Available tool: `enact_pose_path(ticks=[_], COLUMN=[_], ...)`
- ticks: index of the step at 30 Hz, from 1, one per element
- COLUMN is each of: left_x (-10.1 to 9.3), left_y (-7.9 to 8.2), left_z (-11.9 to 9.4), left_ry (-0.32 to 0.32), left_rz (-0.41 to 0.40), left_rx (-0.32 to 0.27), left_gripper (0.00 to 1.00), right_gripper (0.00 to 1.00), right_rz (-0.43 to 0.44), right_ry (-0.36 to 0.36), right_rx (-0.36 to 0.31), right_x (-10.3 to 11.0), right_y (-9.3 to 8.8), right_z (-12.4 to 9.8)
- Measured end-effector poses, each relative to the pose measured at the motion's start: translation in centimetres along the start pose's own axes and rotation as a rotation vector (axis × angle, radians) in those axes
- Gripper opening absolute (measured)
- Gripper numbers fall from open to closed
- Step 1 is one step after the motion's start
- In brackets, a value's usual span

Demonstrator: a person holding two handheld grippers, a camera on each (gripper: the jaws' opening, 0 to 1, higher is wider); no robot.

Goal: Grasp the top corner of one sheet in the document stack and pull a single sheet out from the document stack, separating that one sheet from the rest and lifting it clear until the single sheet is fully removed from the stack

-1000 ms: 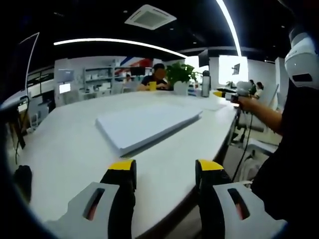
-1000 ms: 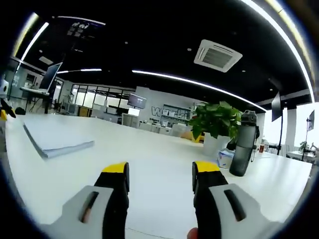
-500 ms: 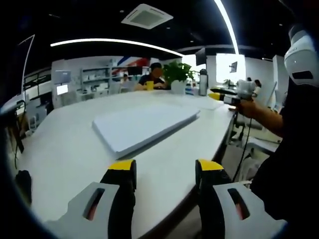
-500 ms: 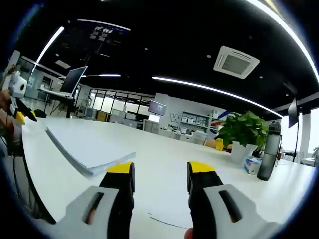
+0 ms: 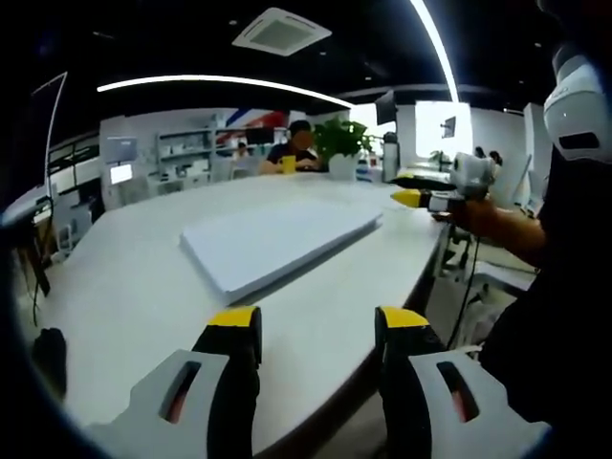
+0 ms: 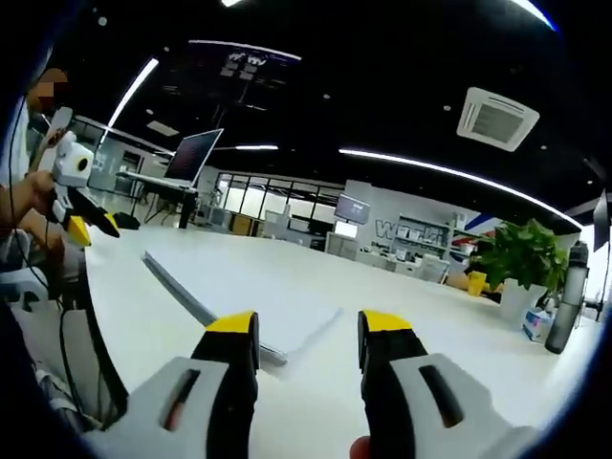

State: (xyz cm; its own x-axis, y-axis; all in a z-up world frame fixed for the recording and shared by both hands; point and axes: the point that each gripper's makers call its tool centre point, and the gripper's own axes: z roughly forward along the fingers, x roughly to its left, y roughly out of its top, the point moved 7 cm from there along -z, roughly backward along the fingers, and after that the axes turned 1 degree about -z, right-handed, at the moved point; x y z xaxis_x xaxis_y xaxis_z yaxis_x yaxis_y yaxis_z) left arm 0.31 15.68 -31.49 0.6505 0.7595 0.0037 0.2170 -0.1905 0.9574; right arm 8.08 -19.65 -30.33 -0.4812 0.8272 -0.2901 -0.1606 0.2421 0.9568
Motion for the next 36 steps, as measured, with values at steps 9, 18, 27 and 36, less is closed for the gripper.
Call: enact_pose_path(ticks=[9,18,27,36], left_x=[0.0,-0.2,-0.3,0.2], left_y=[0.2,-0.3,0.6,2.3], left_z=[0.1,0.5,1.0,2.6], left_ry=[-0.001,-0.017,-0.033,-0.052], left_rz=[0.005,-0.001,0.056,0.219], left_rx=[-0.002,0.005,-0.009,0.055], left_gripper=[0.48,0.48,0.48,0.48], right_gripper=[0.39,0.38,0.38,0.38], right_rz=[-0.026,-0.008,0.019,0.017], right_ry=[0.053,0.069,0.082,0.092], right_rx=[-0.032,-0.035,-0.028,-0.039], right_x=[2.8,3.6,3.7,3.8], right_y=[0.9,0.9,0.4,0.4], right_z=[0.8,1.1,1.1,1.2])
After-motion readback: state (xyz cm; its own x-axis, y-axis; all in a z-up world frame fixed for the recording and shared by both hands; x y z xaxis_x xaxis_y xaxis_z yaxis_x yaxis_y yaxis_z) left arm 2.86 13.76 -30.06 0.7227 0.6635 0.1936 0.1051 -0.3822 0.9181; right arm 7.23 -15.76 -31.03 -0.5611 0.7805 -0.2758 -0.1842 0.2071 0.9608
